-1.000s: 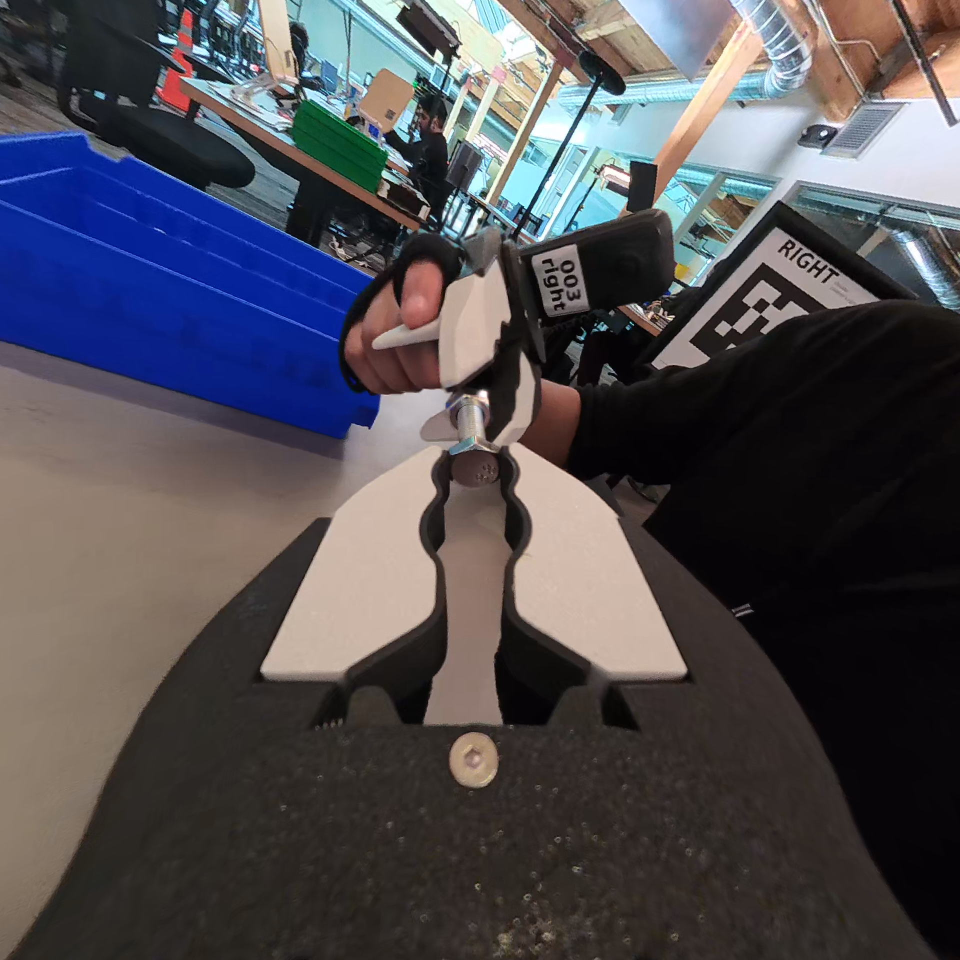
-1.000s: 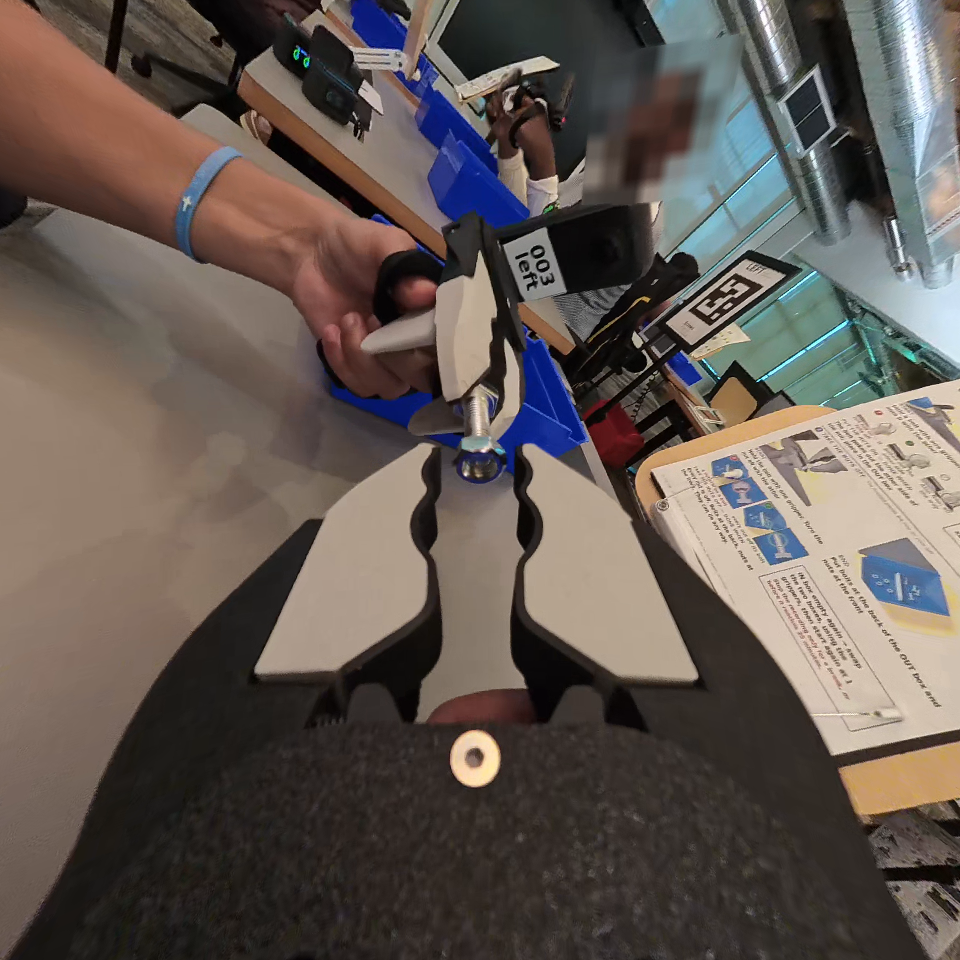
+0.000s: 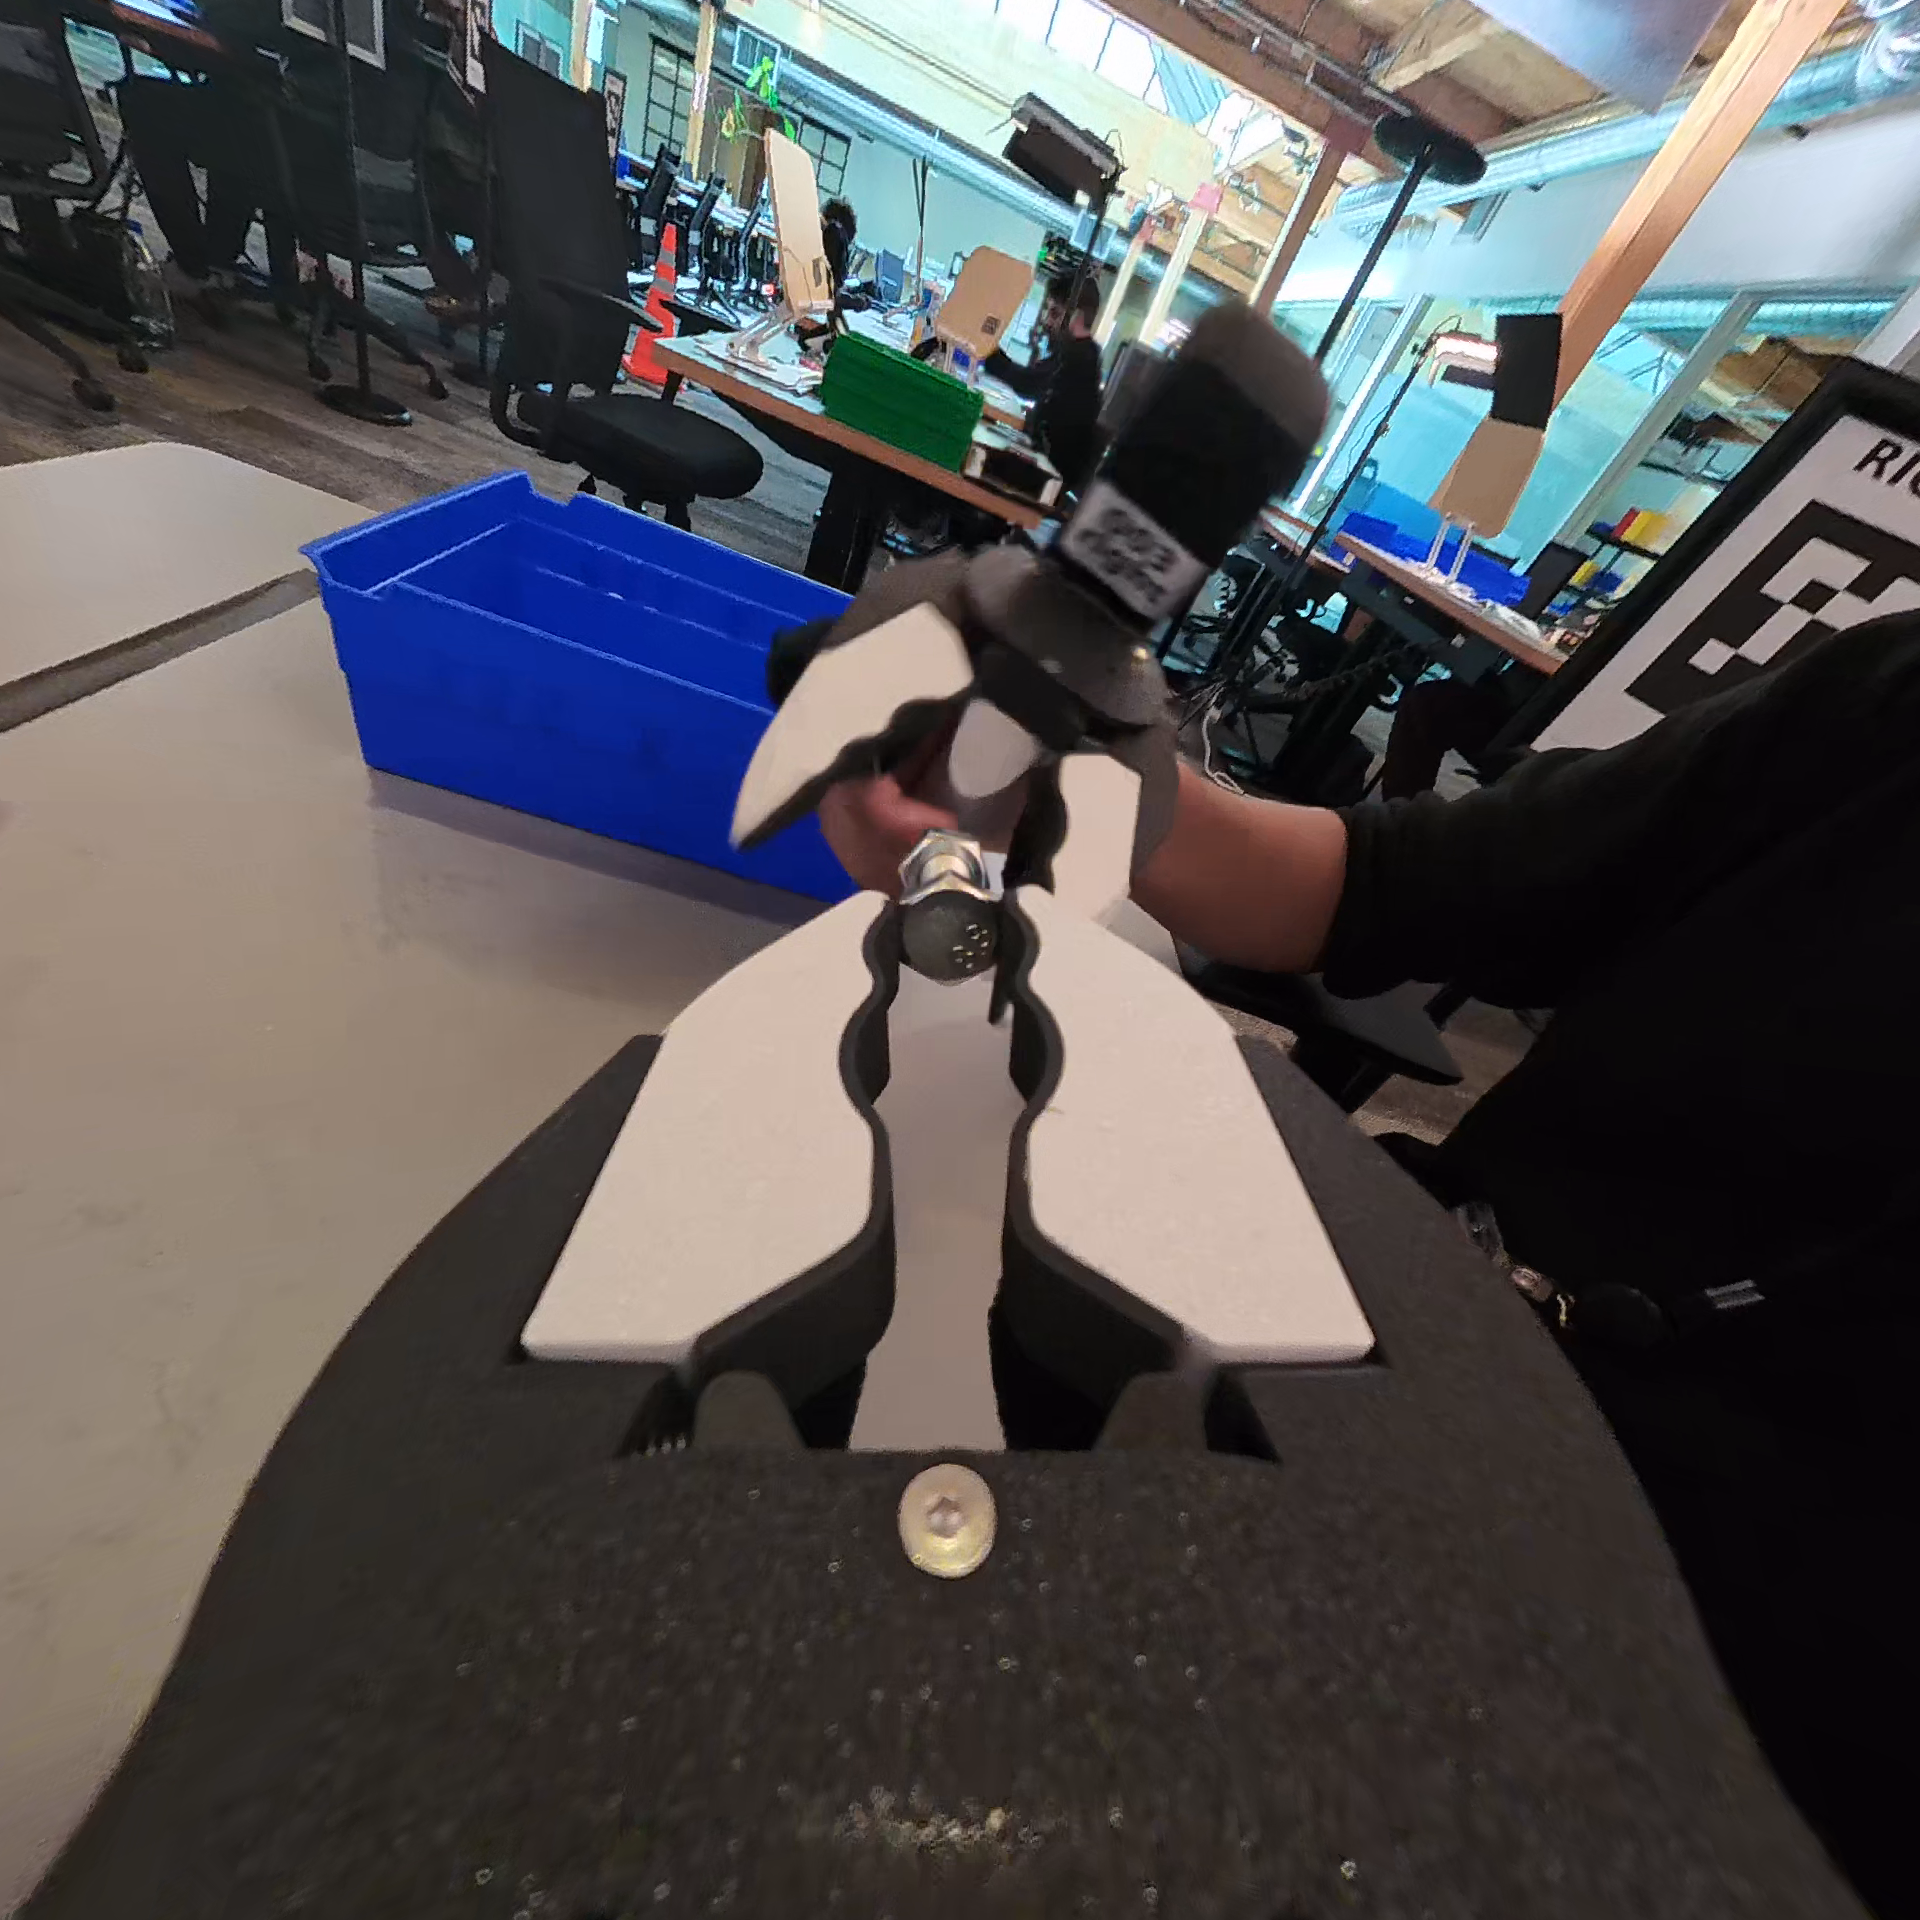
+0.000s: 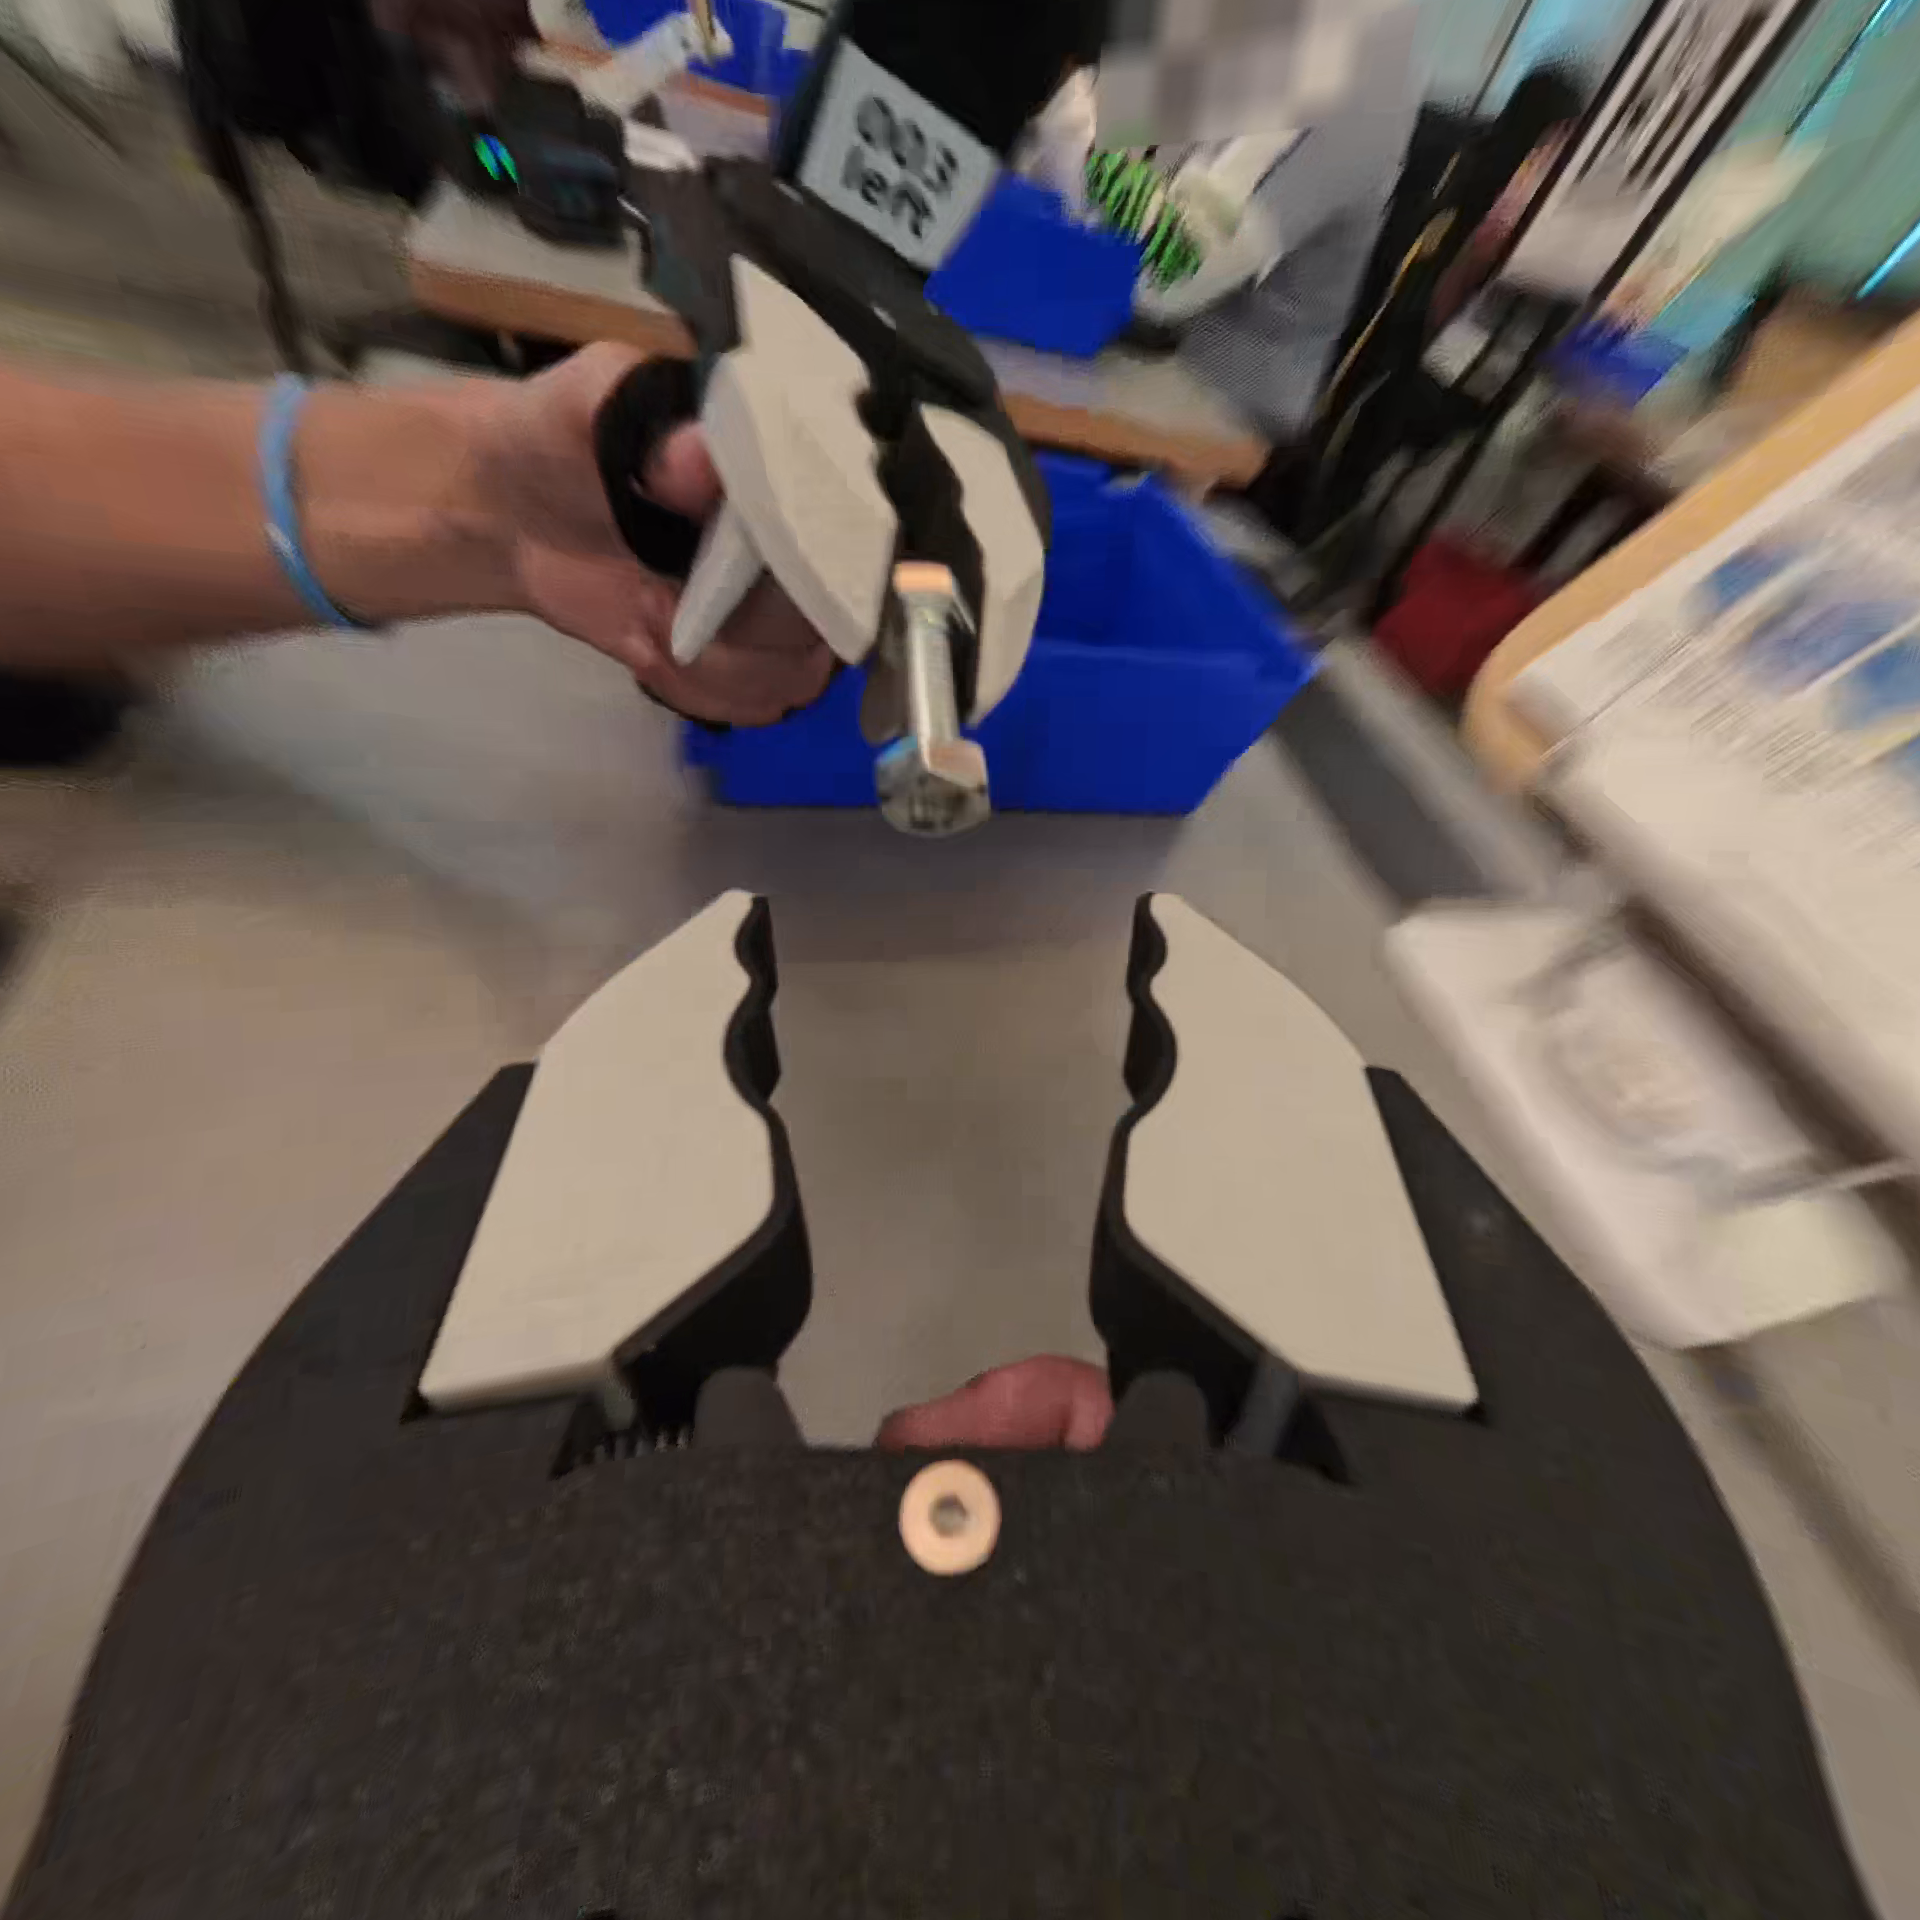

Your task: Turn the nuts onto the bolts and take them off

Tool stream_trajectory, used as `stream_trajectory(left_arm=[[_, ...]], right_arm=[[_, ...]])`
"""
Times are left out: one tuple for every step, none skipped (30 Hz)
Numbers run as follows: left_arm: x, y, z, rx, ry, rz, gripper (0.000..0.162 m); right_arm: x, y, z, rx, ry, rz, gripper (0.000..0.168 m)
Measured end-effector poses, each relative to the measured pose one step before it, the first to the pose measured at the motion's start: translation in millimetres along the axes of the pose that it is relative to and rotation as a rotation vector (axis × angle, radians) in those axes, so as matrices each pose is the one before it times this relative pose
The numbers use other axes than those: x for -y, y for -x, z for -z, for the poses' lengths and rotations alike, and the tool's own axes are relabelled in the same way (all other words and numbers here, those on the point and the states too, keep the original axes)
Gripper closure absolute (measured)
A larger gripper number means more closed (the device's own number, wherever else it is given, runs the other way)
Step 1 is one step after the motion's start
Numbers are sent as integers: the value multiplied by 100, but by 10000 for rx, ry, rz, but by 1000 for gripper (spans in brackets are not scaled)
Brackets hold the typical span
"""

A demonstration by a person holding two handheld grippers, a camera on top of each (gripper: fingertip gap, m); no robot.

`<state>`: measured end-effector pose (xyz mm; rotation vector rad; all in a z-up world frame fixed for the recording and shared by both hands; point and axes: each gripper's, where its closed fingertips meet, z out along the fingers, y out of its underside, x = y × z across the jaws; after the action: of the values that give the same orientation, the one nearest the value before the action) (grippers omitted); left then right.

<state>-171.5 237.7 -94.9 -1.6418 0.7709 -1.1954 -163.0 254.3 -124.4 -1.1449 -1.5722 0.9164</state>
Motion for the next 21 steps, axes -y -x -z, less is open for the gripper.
stream_trajectory(left_arm=[[-86,-71,-44,-121,11,103,145],[-44,6,-54,-59,-26,91,145],[-19,-72,-61,-101,-36,85,145],[-9,-170,-76,-164,-39,84,145],[44,-162,-69,-141,-61,61,145],[50,-162,-62,-143,-62,73,145],[28,-156,-58,-139,-41,82,145],[34,-111,-50,-108,-52,55,145],[-15,-40,-58,-41,-19,23,145],[-88,7,-85,-15,32,16,145],[-109,-24,-93,-34,51,31,145],[-96,-25,-95,-22,39,11,145],[-48,-87,-70,-62,8,-9,145],[57,-153,-20,-105,-47,15,145],[-49,-32,-29,10,55,-39,145],[-92,44,-4,97,93,-103,145],[-52,7,29,83,87,-115,145],[31,-47,61,56,28,-97,145],[149,-14,108,56,-49,-71,145],[175,47,132,70,-65,-39,144],[171,18,148,33,-78,-24,145]], right_arm=[[964,-123,474,-755,-329,1237,109],[925,-89,467,-684,-414,957,117],[711,-196,370,-671,-326,922,123],[293,-227,285,-605,-122,859,135],[-53,316,60,-113,57,853,138],[-357,382,-96,3,279,645,137],[-310,188,-116,-90,232,480,135],[-36,298,-119,15,23,301,131],[135,8,-84,-161,-58,155,128],[229,-89,-37,-168,-114,57,130],[147,187,-48,67,-70,21,137],[50,128,0,43,-12,73,148],[135,-157,93,-128,-82,5,149],[142,-14,72,78,-132,-298,149],[-10,98,11,338,-30,-691,149],[-95,113,-14,505,10,-997,149],[-22,166,-50,633,-64,-1222,149],[65,132,-76,663,-152,-1387,149],[155,26,-100,618,-224,-1485,150],[129,34,-152,617,-221,-1583,150],[234,45,-130,603,-305,-1599,149]])
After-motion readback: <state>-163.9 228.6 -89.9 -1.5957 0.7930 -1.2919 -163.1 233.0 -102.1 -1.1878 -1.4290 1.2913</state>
